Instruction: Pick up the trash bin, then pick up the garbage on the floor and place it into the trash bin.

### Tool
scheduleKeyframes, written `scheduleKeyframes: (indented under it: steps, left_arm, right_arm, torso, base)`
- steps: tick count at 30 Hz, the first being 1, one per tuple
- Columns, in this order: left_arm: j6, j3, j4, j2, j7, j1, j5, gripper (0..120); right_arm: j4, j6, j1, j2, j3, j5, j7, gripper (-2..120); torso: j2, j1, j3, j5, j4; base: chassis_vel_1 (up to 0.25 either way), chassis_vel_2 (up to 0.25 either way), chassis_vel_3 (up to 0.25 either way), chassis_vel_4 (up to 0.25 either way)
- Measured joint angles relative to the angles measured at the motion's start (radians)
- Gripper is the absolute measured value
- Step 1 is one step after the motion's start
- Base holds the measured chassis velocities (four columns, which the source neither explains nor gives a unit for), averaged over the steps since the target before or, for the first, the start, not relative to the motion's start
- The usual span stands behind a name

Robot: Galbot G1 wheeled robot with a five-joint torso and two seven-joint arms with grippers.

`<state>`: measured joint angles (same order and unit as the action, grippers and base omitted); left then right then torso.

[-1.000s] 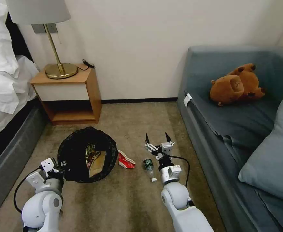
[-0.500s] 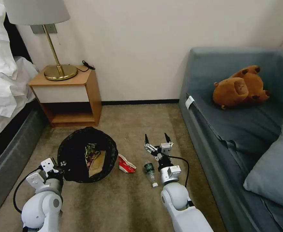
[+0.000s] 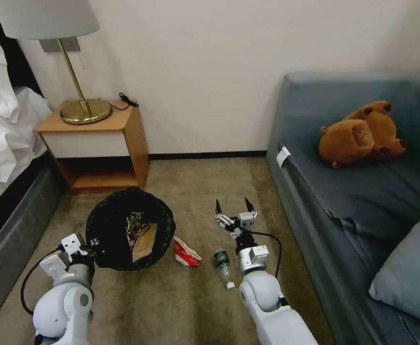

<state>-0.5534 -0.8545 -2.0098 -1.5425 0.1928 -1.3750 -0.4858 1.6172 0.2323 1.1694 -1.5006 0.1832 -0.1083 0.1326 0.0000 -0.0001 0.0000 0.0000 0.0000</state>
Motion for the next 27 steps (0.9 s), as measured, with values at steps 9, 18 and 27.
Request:
scheduleKeyframes:
  steps: [9, 18, 27]
  left_arm:
    - [0.003, 0.0, 0.001, -0.001, -0.003, -0.004, 0.001, 1]
    - [0.004, 0.001, 0.0, -0.002, -0.004, -0.004, 0.002, 1]
    - [0.007, 0.001, 0.0, -0.002, -0.005, -0.007, 0.003, 1]
  right_arm:
    - [0.0, -0.001, 0.006, -0.002, 0.001, 0.001, 0.0, 99]
    - [0.005, 0.0, 0.008, -0.002, 0.003, 0.002, 0.0, 99]
    - [0.004, 0.0, 0.009, -0.004, 0.003, 0.004, 0.0, 99]
  torso:
    - [0.0, 0.0, 0.0, 0.0, 0.0]
    - [0.0, 0.0, 0.0, 0.0, 0.0]
    - [0.0, 0.0, 0.0, 0.0, 0.0]
  base:
    - [-0.063, 0.051, 0.057, -0.05]
    - [-0.057, 0.061, 0.056, -0.05]
    - [-0.067, 0.059, 0.066, -0.061]
